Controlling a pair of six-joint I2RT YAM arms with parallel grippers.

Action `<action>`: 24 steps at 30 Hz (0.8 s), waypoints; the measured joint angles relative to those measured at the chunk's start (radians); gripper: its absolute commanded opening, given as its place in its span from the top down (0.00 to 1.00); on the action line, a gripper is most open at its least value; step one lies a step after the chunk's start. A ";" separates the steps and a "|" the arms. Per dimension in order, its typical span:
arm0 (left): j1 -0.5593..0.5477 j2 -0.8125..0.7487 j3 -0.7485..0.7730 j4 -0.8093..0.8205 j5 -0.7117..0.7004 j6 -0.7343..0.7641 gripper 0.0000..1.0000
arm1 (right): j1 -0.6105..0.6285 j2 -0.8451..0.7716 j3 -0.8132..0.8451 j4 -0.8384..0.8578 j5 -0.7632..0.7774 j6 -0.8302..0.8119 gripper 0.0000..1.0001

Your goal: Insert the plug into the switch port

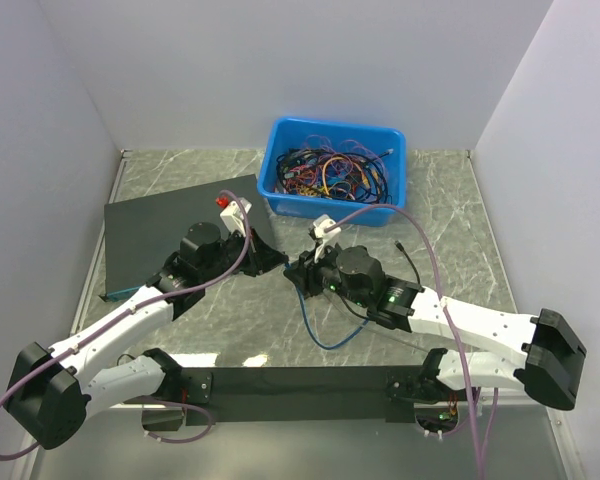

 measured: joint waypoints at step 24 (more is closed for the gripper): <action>0.000 -0.014 0.000 -0.023 -0.026 0.002 1.00 | 0.038 0.041 0.032 -0.025 0.088 -0.014 0.68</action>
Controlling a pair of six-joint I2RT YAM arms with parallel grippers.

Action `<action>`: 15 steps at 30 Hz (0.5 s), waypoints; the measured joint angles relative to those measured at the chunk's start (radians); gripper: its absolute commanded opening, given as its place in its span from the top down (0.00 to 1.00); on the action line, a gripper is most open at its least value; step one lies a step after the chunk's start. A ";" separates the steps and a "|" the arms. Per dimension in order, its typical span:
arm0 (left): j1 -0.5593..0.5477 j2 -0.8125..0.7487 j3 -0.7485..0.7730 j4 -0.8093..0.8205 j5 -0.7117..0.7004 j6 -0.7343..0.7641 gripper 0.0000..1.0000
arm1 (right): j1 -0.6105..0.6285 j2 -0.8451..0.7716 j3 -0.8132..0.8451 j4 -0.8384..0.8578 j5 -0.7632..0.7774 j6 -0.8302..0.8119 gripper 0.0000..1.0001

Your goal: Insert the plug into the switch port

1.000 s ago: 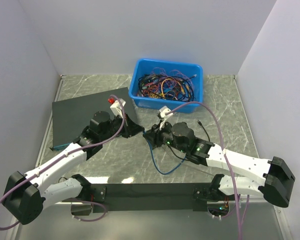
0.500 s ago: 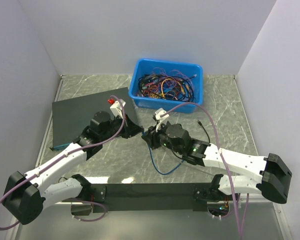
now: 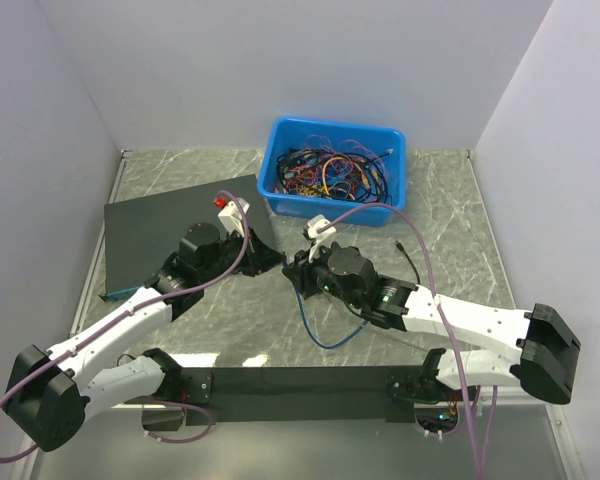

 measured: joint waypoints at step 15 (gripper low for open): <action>0.000 -0.020 0.000 -0.001 -0.007 0.000 1.00 | 0.002 0.050 0.024 -0.040 0.039 0.015 0.64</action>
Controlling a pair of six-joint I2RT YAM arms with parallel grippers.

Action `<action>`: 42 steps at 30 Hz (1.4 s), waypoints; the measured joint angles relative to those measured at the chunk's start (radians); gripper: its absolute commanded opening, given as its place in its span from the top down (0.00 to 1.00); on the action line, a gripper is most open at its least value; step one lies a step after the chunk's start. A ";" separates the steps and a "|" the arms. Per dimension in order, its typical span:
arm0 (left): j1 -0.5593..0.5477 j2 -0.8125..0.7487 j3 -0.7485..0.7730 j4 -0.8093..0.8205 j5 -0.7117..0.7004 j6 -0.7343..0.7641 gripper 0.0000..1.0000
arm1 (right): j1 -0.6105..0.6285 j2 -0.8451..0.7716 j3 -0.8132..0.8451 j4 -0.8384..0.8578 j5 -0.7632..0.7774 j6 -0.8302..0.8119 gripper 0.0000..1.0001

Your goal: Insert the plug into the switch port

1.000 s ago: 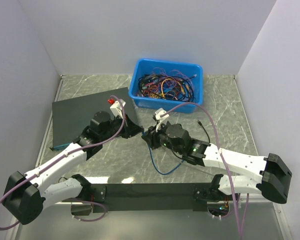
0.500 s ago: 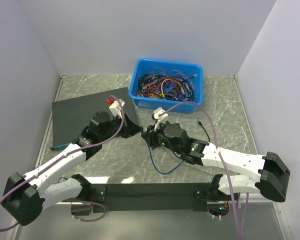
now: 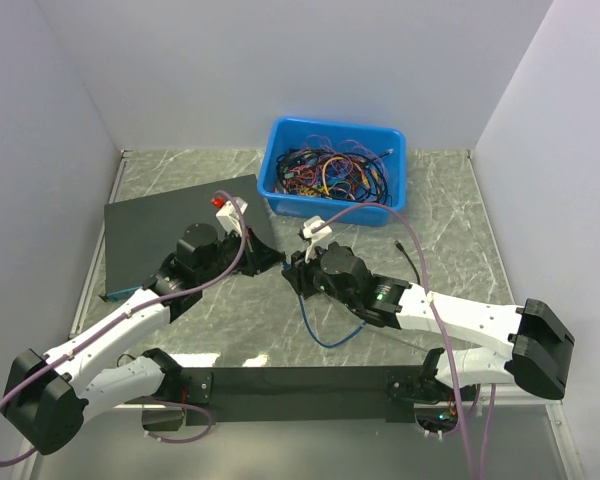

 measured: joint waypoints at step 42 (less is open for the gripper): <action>-0.004 0.020 -0.001 0.016 -0.011 0.002 0.44 | -0.005 -0.102 -0.001 -0.124 0.174 0.064 1.00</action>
